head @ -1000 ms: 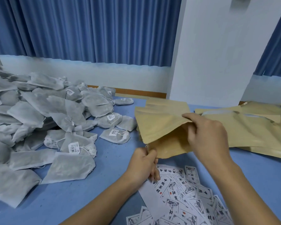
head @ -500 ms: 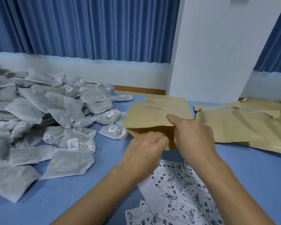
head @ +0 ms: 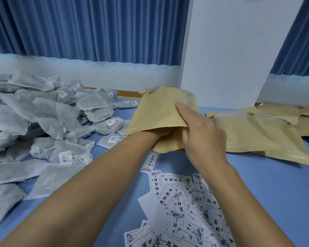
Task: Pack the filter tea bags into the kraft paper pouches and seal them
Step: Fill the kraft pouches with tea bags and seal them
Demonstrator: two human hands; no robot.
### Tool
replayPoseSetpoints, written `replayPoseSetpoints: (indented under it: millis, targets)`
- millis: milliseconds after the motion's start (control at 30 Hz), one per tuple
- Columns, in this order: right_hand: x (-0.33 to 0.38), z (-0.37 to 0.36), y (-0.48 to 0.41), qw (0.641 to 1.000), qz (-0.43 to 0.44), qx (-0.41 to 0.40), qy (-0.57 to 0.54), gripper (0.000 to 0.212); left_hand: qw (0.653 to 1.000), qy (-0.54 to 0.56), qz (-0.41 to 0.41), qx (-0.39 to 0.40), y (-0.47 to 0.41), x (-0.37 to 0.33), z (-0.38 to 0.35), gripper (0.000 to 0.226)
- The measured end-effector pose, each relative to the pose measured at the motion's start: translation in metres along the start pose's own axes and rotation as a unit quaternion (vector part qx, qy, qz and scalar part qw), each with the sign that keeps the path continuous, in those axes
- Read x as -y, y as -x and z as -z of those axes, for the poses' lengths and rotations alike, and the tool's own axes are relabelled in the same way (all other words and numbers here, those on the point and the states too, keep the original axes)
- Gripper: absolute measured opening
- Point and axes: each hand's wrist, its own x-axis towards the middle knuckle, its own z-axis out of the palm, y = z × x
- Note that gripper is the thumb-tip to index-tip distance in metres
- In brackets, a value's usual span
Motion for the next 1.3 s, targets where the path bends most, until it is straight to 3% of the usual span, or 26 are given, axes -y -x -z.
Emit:
replayPoseSetpoints:
  millis: [100, 200, 333, 400, 500, 633, 700, 800, 867, 1067, 1200, 1300]
  targets:
    - [-0.012, -0.013, -0.005, 0.998, -0.021, 0.059, 0.031, 0.058, 0.993, 0.061, -0.08, -0.063, -0.002, -0.017, -0.002, 0.033]
    - [-0.02, -0.022, -0.006, 0.991, -0.08, 0.109, 0.018, 0.056, 0.992, 0.118, -0.036, -0.039, 0.017, -0.033, -0.013, 0.012]
    - [-0.024, -0.018, -0.01, 0.99, -0.114, 0.085, -0.016, 0.055, 0.965, 0.252, -0.05, -0.06, 0.059, -0.036, -0.014, 0.029]
    - [-0.013, -0.02, -0.009, 0.99, -0.113, 0.085, -0.024, 0.058, 0.966, 0.233, -0.065, -0.09, 0.071, -0.034, -0.012, 0.027]
    - [0.001, -0.02, -0.006, 0.991, -0.1, 0.087, -0.027, 0.063, 0.968, 0.165, -0.067, -0.177, 0.09, -0.03, -0.012, 0.018]
    - [-0.003, -0.018, -0.005, 0.992, -0.077, 0.103, 0.008, 0.066, 0.91, 0.147, -0.17, -0.349, 0.123, -0.032, -0.034, 0.018]
    - [-0.001, -0.018, -0.003, 0.99, -0.073, 0.117, 0.025, 0.066, 0.916, 0.192, -0.18, -0.302, 0.133, -0.037, -0.047, 0.02]
    - [0.003, -0.016, -0.002, 0.986, -0.076, 0.136, 0.061, 0.071, 0.961, 0.243, -0.106, -0.077, 0.136, -0.043, -0.057, 0.045]
    - [0.004, -0.015, 0.0, 0.983, -0.072, 0.148, 0.087, 0.073, 0.971, 0.222, -0.09, -0.004, 0.134, -0.044, -0.062, 0.055]
    - [0.003, -0.017, 0.001, 0.98, -0.067, 0.153, 0.103, 0.074, 0.989, 0.126, -0.068, -0.035, 0.133, -0.05, -0.056, 0.036]
    - [0.0, -0.018, 0.001, 0.98, -0.068, 0.154, 0.103, 0.077, 0.991, 0.058, -0.108, -0.054, 0.135, -0.053, -0.053, 0.024]
    - [0.0, -0.018, 0.001, 0.979, -0.068, 0.158, 0.107, 0.077, 0.986, 0.074, -0.115, -0.093, 0.137, -0.051, -0.048, 0.024]
